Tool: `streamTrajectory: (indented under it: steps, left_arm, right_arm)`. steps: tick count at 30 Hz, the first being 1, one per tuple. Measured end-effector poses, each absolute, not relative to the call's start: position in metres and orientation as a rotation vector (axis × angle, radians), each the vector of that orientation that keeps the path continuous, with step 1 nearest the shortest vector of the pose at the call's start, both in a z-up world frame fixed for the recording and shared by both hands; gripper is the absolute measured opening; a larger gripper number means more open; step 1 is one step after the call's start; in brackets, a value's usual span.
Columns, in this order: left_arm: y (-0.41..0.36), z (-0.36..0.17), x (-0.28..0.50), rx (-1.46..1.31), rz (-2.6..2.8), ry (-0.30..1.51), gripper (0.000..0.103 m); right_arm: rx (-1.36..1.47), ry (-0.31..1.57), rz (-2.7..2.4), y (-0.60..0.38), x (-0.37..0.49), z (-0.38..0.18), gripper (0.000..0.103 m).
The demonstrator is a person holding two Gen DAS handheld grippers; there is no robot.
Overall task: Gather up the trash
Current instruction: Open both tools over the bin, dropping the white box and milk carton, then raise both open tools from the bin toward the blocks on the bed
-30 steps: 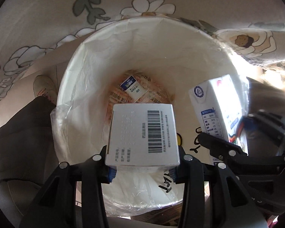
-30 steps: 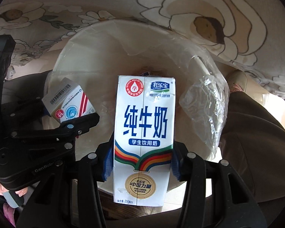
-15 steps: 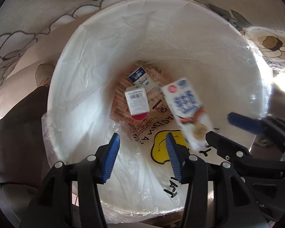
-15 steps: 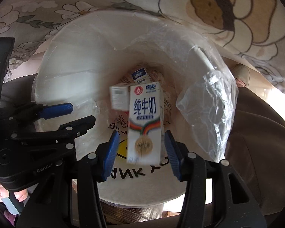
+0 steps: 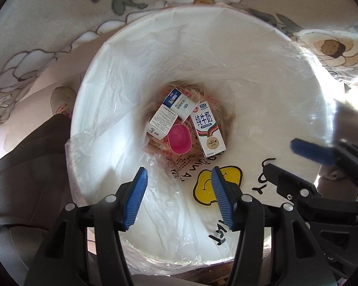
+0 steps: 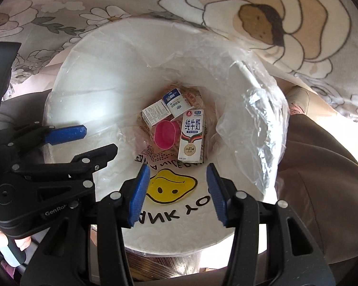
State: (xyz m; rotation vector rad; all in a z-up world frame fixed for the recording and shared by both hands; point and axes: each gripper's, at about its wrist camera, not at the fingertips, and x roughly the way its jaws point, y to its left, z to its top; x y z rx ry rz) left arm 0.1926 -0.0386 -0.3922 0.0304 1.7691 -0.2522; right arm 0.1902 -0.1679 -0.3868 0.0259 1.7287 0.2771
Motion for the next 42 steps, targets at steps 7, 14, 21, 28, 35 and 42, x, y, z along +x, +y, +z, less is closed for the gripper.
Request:
streamTrajectory:
  steps: [7, 14, 21, 28, 35, 42]
  left_arm:
    - [-0.044, -0.371, 0.185, 0.091, -0.244, 1.693, 0.066]
    - [-0.042, -0.334, 0.177, 0.075, -0.285, 1.637, 0.066]
    - [-0.048, -0.267, 0.166, 0.136, -0.343, 1.497, 0.067]
    - [-0.043, -0.187, 0.162, 0.119, -0.376, 1.367, 0.074]
    - [-0.034, -0.124, 0.167, 0.053, -0.384, 1.264, 0.079]
    - [-0.023, -0.070, 0.181, 0.020, -0.337, 1.173, 0.081]
  right_arm:
    - [0.014, 1.700, 0.264, -0.166, 0.184, -0.369, 0.051]
    - [0.038, 1.660, 0.299, -0.170, 0.173, -0.336, 0.051]
    - [0.026, 1.578, 0.368, -0.168, 0.162, -0.272, 0.051]
    - [0.010, 1.467, 0.416, -0.170, 0.158, -0.198, 0.054]
    - [-0.020, 1.318, 0.429, -0.177, 0.164, -0.120, 0.054]
    - [-0.040, 1.170, 0.413, -0.186, 0.173, -0.057, 0.062]
